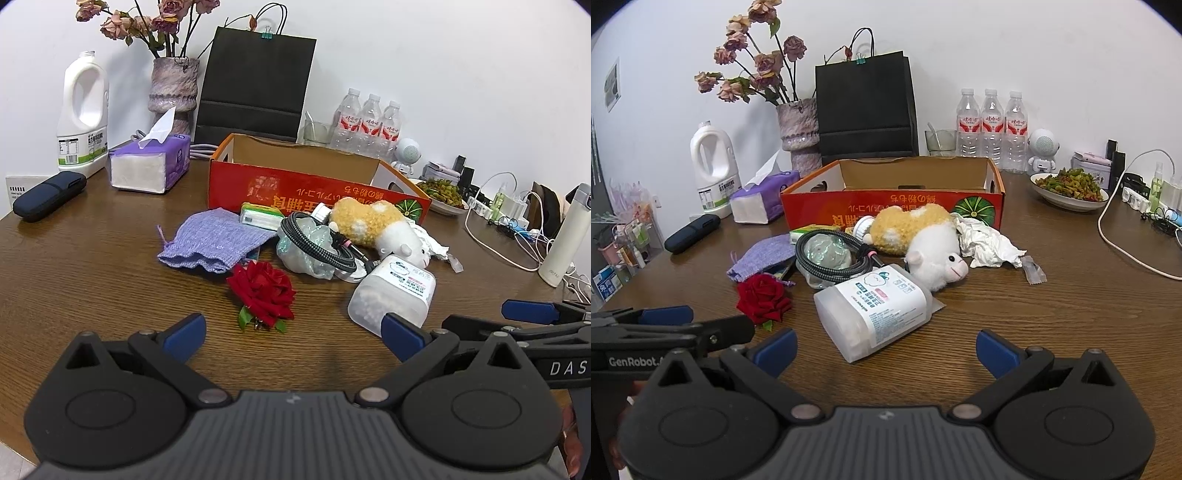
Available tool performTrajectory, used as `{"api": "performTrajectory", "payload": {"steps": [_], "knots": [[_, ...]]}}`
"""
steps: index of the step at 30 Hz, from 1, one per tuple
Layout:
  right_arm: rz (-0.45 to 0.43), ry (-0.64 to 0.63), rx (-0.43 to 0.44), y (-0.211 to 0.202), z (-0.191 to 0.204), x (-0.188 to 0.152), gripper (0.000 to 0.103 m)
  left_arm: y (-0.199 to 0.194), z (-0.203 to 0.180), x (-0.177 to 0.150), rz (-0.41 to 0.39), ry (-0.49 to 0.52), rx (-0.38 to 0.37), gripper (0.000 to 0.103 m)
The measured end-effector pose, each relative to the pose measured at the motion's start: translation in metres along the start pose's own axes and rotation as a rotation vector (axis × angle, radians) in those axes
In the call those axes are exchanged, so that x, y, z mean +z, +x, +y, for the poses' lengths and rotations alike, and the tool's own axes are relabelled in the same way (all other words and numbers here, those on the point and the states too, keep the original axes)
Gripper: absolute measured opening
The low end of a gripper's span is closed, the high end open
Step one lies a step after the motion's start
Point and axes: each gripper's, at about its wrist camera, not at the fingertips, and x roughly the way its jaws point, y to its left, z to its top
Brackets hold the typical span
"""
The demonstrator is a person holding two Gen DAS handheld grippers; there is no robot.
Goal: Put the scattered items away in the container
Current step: 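Grasp the red rose with the left gripper while the right grasps the white wipes pack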
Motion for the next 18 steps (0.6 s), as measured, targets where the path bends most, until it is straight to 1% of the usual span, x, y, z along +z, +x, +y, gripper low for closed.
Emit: {"api": "performTrajectory", "payload": {"steps": [5,7,9,11,15,17,18], "knots": [[0.003,-0.013,0.005,0.004,0.001,0.001,0.103,0.003,0.000,-0.001,0.001,0.015,0.012,0.103],[0.004,-0.020,0.021,0.007,0.000,0.000,0.103,0.007,0.001,-0.001,-0.001,0.028,0.014,0.103],[-0.001,-0.032,0.034,0.014,0.000,0.000,0.103,0.016,0.003,0.001,0.001,0.040,0.045,0.103],[-0.006,-0.063,0.019,0.029,0.000,0.001,0.103,0.028,0.007,0.004,0.004,0.048,0.089,0.103],[-0.007,-0.144,-0.002,0.060,0.004,0.007,0.103,0.053,0.013,0.013,0.019,0.065,0.110,0.103],[0.022,-0.183,0.010,0.077,0.006,0.010,0.103,0.067,0.016,0.016,0.036,0.061,0.126,0.103],[0.040,-0.197,0.022,0.085,0.006,0.011,0.103,0.072,0.017,0.017,0.042,0.057,0.125,0.100]]}}
